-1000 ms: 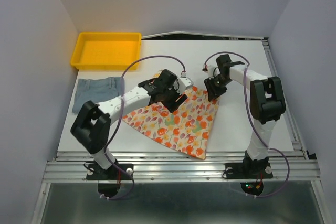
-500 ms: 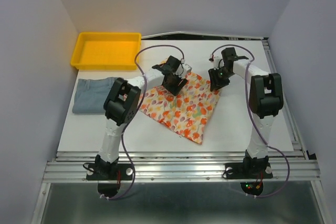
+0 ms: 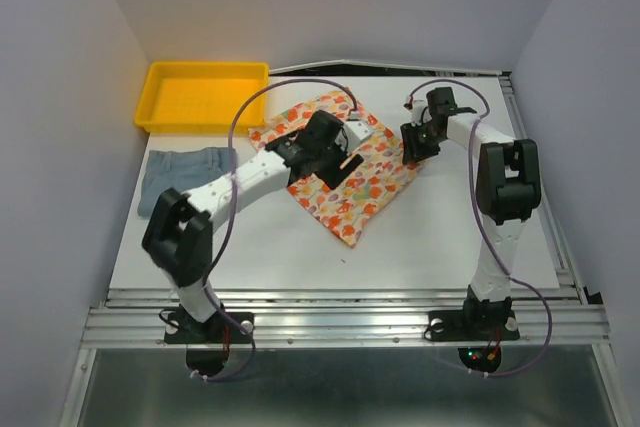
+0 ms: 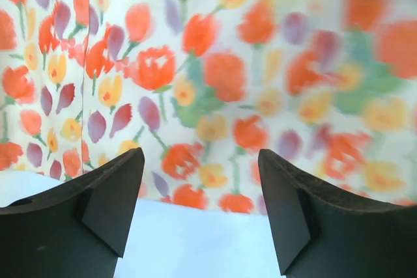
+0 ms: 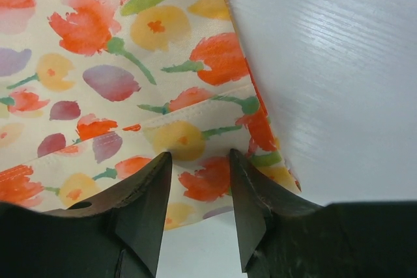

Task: Fold and stack the skirts
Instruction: Flatten the skirt out

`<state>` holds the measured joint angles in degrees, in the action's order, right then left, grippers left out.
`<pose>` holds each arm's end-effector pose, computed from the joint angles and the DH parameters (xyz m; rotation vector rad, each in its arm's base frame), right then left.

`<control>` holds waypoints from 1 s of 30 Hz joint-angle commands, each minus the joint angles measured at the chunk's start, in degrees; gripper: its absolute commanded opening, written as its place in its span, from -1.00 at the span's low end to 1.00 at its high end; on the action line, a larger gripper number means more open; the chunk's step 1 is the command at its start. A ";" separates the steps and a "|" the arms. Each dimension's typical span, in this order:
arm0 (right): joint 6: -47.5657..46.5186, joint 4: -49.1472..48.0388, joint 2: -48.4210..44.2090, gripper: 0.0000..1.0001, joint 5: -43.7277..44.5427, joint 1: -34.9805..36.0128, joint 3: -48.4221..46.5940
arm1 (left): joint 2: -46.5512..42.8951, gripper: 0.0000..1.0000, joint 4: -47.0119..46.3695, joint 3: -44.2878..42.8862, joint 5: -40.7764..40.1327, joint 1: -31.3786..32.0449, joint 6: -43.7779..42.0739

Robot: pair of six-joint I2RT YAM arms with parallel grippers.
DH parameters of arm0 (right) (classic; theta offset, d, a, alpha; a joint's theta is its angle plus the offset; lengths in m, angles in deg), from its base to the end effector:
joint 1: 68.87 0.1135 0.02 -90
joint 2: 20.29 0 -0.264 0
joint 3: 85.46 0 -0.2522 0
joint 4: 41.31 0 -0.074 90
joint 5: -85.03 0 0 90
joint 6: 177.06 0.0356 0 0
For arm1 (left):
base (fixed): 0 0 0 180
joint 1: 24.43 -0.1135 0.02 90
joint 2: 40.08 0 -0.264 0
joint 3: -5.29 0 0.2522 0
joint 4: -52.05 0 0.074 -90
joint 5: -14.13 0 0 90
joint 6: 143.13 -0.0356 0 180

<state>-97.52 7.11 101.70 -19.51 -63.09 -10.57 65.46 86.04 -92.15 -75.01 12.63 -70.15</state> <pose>0.4433 0.0539 0.1656 -0.4534 2.6467 0.3181 0.3362 -0.2546 0.2589 1.0585 2.0569 -0.1959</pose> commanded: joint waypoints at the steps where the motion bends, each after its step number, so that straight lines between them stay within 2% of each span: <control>1: -0.53 2.79 4.31 -0.04 7.24 -0.77 6.44 | -14.82 0.67 -2.65 11.66 -3.32 10.37 -0.31; 4: -0.88 2.87 3.52 -0.03 7.34 -0.77 7.24 | -17.47 0.69 -3.35 16.34 -6.91 16.87 4.43; 9: -1.23 2.96 3.25 -0.03 8.30 -0.77 7.24 | -13.44 0.69 -2.48 16.71 -8.43 23.05 10.94; 12: -1.58 2.96 3.34 -0.03 9.01 -0.77 7.15 | -12.12 0.69 -3.17 17.06 -9.64 26.99 11.92; 16: -1.84 3.31 3.78 -0.03 9.54 -0.77 6.80 | -8.25 0.67 -3.26 15.39 -11.06 28.16 13.85; 25: -2.64 3.31 4.04 -0.03 9.89 -0.77 6.98 | -1.48 0.47 -3.62 13.72 -10.62 28.95 13.68; 28: -2.81 3.23 4.22 -0.03 10.15 -0.77 6.89 | -0.07 0.09 -3.27 14.16 -9.40 29.03 11.75; 29: -2.90 3.23 4.30 -0.03 10.33 -0.77 6.80 | -0.50 -0.27 -3.00 14.77 -7.82 29.47 9.74; 30: -2.99 3.14 4.30 -0.03 10.50 -0.77 6.63 | -1.12 -0.43 -2.83 15.30 -7.98 30.08 8.68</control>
<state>-98.92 4.27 99.95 -15.62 -63.09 -7.65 65.61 83.19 -76.54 -83.97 41.31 -57.95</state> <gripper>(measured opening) 0.481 0.411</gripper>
